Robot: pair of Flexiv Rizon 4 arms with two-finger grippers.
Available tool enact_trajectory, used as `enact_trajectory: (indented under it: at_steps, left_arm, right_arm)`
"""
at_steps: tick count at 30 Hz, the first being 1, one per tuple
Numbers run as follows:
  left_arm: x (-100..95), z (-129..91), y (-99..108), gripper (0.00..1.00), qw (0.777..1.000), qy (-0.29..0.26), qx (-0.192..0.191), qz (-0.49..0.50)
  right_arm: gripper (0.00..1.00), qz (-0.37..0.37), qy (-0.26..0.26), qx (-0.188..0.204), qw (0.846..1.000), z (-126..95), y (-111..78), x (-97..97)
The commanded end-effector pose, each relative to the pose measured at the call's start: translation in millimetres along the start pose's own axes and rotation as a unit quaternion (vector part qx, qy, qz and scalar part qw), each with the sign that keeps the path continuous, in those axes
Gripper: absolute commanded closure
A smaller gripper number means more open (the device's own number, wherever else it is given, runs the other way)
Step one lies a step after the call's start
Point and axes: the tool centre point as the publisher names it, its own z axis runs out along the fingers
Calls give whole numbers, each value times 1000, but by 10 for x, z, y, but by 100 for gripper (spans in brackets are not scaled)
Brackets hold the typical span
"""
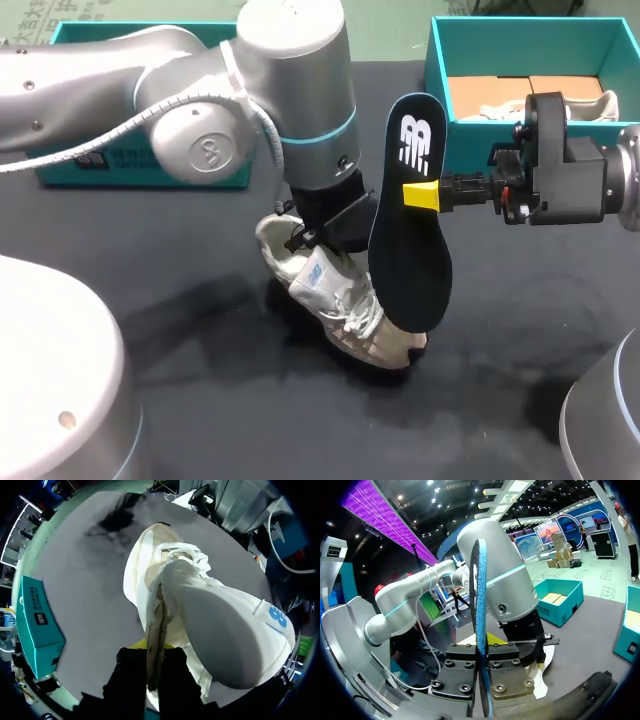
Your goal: Take the shoe out of the shoebox, open the shoe tongue, remove and reinsert the insole, then place the shoe into the shoebox
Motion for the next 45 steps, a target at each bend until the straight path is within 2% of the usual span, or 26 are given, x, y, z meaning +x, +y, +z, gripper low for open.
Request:
enact_trajectory:
  at_steps: [1,4,5,7,8,9,11,12,14,22,30,45]
  left_arm:
    - [42,-22,15,100,1000,-5,2,1]
    - [41,-26,65,100,999,-25,3,38]
    - [48,-32,82,100,996,-31,5,81]
    - [70,-49,115,100,993,-42,-11,110]
    - [94,-61,117,100,986,-45,-12,160]
    - [104,-73,128,100,985,-52,-37,160]
    - [127,-80,132,100,969,-43,-51,239]
    - [131,-77,134,100,967,-43,-71,240]
    - [175,-100,130,100,957,-48,-71,278]
    - [175,-100,130,100,957,-48,-71,278]
    - [256,-110,69,100,941,-49,-36,333]
    - [344,134,-76,100,935,-19,8,355]
  right_arm:
    - [100,0,-2,-1,1000,13,-18,10]
    - [100,0,-2,-1,1000,13,-18,10]
    - [100,0,-2,-1,1000,13,-18,10]
    - [100,0,-2,-1,1000,13,-18,10]
    - [100,0,-2,-1,1000,13,-18,10]
    - [100,0,-2,-1,1000,13,-18,10]
    - [100,0,-2,-1,1000,13,-18,10]
    - [100,0,-2,-1,1000,13,-18,10]
    - [100,0,-2,-1,1000,13,-18,10]
    - [100,0,-2,-1,1000,13,-18,10]
    - [100,0,-2,-1,1000,13,-18,10]
    - [100,0,-2,-1,1000,13,-18,10]
